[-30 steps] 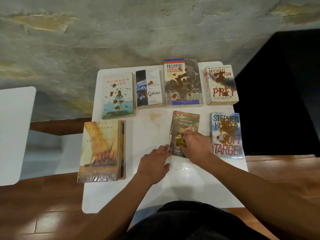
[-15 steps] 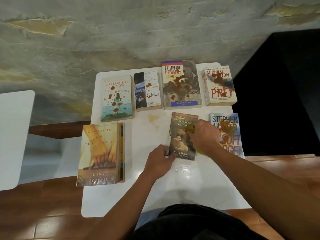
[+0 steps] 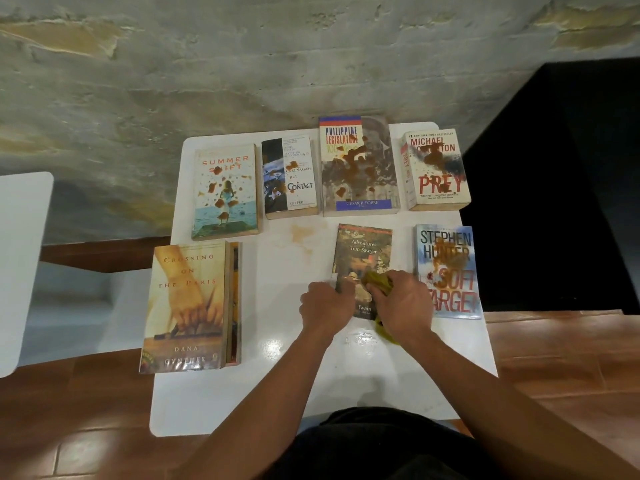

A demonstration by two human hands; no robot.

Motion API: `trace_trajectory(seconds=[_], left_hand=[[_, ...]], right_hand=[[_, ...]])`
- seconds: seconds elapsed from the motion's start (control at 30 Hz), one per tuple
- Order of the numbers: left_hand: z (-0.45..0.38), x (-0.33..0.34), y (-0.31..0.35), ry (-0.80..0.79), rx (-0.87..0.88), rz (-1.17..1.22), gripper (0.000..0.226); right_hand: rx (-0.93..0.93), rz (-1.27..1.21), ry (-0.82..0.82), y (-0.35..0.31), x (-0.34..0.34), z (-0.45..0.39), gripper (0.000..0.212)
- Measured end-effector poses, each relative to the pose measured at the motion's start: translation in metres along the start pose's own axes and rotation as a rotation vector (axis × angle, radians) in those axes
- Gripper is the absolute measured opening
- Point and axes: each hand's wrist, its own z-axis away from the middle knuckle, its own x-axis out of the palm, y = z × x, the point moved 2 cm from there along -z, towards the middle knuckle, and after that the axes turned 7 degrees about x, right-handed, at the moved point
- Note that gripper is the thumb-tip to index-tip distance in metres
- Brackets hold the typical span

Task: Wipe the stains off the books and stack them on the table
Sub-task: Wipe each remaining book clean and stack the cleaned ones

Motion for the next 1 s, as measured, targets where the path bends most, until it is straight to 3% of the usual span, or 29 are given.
trace_trajectory(seconds=[0.17, 0.43, 0.6, 0.73, 0.83, 1.0], left_hand=[[0.010, 0.009, -0.005, -0.103, 0.104, 0.125, 0.052], [0.008, 0.002, -0.008, -0.046, 0.294, 0.239, 0.025], [0.007, -0.012, -0.013, -0.028, 0.348, 0.374, 0.023], [0.015, -0.029, -0.002, -0.060, 0.330, 0.551, 0.023], [0.024, -0.033, 0.007, -0.084, 0.405, 0.525, 0.025], [0.039, -0.040, 0.017, 0.063, 0.469, 0.451, 0.027]], right_hand=[[-0.005, -0.102, -0.007, 0.006, 0.003, 0.003, 0.021], [-0.013, -0.205, -0.182, 0.011, -0.006, -0.001, 0.016], [-0.005, -0.383, -0.223, 0.008, -0.024, -0.001, 0.024], [-0.084, -0.372, -0.129, 0.001, -0.034, -0.009, 0.026], [-0.081, -0.348, -0.027, -0.005, -0.047, -0.017, 0.024], [-0.211, -0.352, -0.028, -0.025, -0.058, 0.005, 0.024]])
